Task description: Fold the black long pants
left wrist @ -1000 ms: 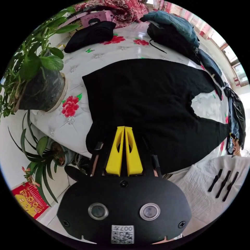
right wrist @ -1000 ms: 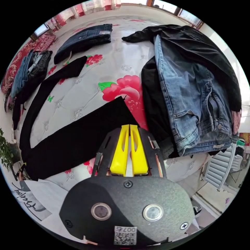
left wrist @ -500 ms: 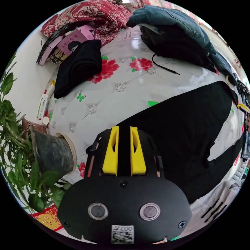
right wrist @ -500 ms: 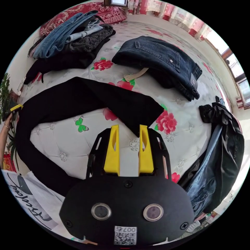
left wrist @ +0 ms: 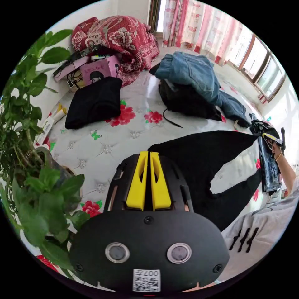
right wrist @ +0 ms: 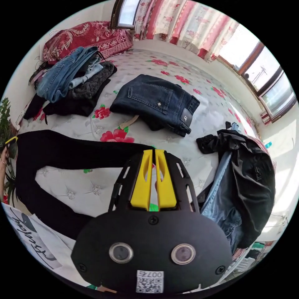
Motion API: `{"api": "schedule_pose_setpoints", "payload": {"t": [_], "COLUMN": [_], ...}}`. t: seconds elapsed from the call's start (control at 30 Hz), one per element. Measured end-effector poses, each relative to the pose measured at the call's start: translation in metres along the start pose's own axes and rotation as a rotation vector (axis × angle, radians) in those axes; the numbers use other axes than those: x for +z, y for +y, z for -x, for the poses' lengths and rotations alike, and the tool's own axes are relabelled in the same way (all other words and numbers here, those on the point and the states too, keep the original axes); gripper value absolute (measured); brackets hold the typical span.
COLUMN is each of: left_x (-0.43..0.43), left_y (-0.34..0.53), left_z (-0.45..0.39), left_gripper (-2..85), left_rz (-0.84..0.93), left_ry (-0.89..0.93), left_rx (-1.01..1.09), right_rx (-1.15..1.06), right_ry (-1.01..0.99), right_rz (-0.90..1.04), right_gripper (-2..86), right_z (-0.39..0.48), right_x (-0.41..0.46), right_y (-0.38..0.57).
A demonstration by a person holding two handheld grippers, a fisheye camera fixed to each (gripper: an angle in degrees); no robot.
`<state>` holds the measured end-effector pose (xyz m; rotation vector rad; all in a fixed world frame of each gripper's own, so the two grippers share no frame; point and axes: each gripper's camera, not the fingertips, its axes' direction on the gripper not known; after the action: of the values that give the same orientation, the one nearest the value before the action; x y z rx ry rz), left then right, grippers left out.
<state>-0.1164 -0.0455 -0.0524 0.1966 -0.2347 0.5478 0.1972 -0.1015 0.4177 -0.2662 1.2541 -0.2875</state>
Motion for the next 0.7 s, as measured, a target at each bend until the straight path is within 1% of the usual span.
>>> {"api": "schedule_pose_setpoints", "payload": {"t": [0.07,0.17,0.23,0.3,0.33,0.37,0.4,0.47,0.53,0.6,0.7], "left_x": [-0.055,-0.101,-0.115,-0.112,-0.101,-0.086,-0.077,-0.042,-0.025,-0.027,-0.053], "left_y": [0.033,0.087,0.124,0.159,0.18,0.201,0.21,0.241,0.249,0.245,0.226], "left_z": [-0.015,-0.032,-0.035,-0.031,-0.028,-0.027,-0.027,-0.033,-0.038,-0.04,-0.036], "left_gripper": [-1.0,-0.9,-0.9,-0.9,-0.9,-0.9,-0.9,-0.9,-0.9,-0.8,-0.8], "left_rz": [-0.138,-0.184,-0.184,-0.133,-0.062,0.009,0.04,0.163,0.233,0.225,0.142], "left_ry": [0.015,-0.02,-0.02,0.01,0.025,0.03,0.038,0.05,0.041,0.03,0.024], "left_rx": [0.067,0.116,0.115,0.066,0.034,0.001,-0.012,-0.039,-0.035,-0.026,0.003], "right_rx": [0.034,0.091,0.133,0.171,0.192,0.205,0.208,0.191,0.17,0.164,0.182], "right_ry": [0.003,-0.004,-0.026,-0.071,-0.096,-0.122,-0.132,-0.107,-0.087,-0.062,-0.089], "right_rz": [-0.093,-0.162,-0.172,-0.146,-0.107,-0.052,-0.015,0.148,0.23,0.229,0.093], "right_gripper": [-0.1,-0.1,0.0,0.0,0.0,-0.1,-0.1,-0.1,-0.1,-0.2,-0.2], "right_z": [-0.017,-0.035,-0.041,-0.045,-0.044,-0.041,-0.039,-0.025,-0.017,-0.014,-0.021], "right_x": [-0.04,-0.075,-0.083,-0.081,-0.073,-0.062,-0.054,-0.022,-0.006,-0.007,-0.035], "right_y": [0.024,0.069,0.102,0.135,0.156,0.176,0.186,0.216,0.23,0.234,0.227]}}
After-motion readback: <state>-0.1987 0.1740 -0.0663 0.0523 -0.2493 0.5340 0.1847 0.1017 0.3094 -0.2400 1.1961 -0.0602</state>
